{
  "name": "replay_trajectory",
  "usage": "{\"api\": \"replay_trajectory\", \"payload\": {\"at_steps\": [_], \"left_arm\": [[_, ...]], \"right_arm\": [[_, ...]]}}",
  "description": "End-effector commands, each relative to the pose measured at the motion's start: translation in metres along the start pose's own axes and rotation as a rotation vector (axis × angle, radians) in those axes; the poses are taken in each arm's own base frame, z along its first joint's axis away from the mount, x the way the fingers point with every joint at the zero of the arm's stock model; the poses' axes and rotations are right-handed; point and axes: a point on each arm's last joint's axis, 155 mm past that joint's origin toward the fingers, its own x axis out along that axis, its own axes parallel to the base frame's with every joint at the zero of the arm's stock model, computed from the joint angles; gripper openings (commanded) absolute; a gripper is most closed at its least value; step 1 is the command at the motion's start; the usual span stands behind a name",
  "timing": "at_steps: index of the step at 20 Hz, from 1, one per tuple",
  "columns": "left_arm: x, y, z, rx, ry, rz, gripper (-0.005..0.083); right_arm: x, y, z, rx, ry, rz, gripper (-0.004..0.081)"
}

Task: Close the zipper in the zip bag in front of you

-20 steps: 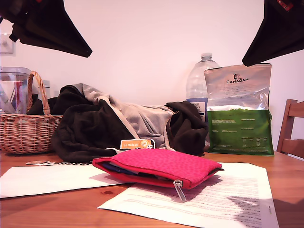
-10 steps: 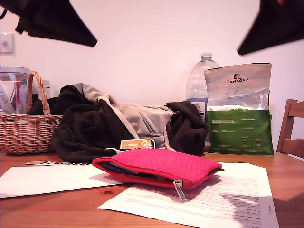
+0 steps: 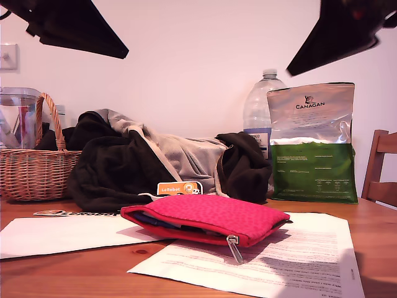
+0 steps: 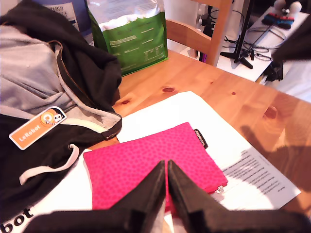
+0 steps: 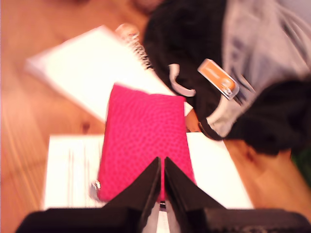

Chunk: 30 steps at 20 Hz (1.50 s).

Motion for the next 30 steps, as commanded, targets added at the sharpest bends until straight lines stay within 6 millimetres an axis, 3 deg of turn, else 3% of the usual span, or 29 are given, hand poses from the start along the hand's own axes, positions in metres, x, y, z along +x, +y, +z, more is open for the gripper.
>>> {"api": "replay_trajectory", "payload": {"at_steps": [1,6,11,16,19,22,27,30], "left_arm": [[0.001,-0.008,-0.006,0.047,0.003,-0.032,-0.0021],[0.007,-0.021,-0.02,0.191,0.046,-0.1,-0.0021],[0.032,-0.048,-0.067,0.231,0.198,-0.233,-0.0021],[0.051,-0.059,-0.092,0.213,0.273,-0.286,-0.0021],[0.052,-0.056,-0.095,0.214,0.283,-0.274,-0.0021],[0.052,-0.054,-0.096,0.214,0.289,-0.266,-0.0021],[0.053,-0.051,-0.096,0.218,0.296,-0.25,-0.0021],[0.053,-0.05,-0.097,0.22,0.299,-0.243,-0.0021]], "right_arm": [[0.006,0.007,-0.004,-0.133,0.025,0.017,-0.0013],[0.024,0.028,-0.04,-0.408,0.166,0.11,-0.0013],[0.033,0.05,-0.036,-0.334,0.12,0.212,-0.0012],[0.04,0.053,-0.049,-0.586,0.142,0.247,0.001],[0.052,0.055,-0.06,-0.661,0.166,0.273,0.009],[0.064,0.064,-0.077,-0.753,0.214,0.317,0.0109],[0.07,0.069,-0.093,-0.771,0.319,0.296,-0.0013],[0.073,0.059,-0.091,-0.584,0.376,0.162,-0.0013]]}}
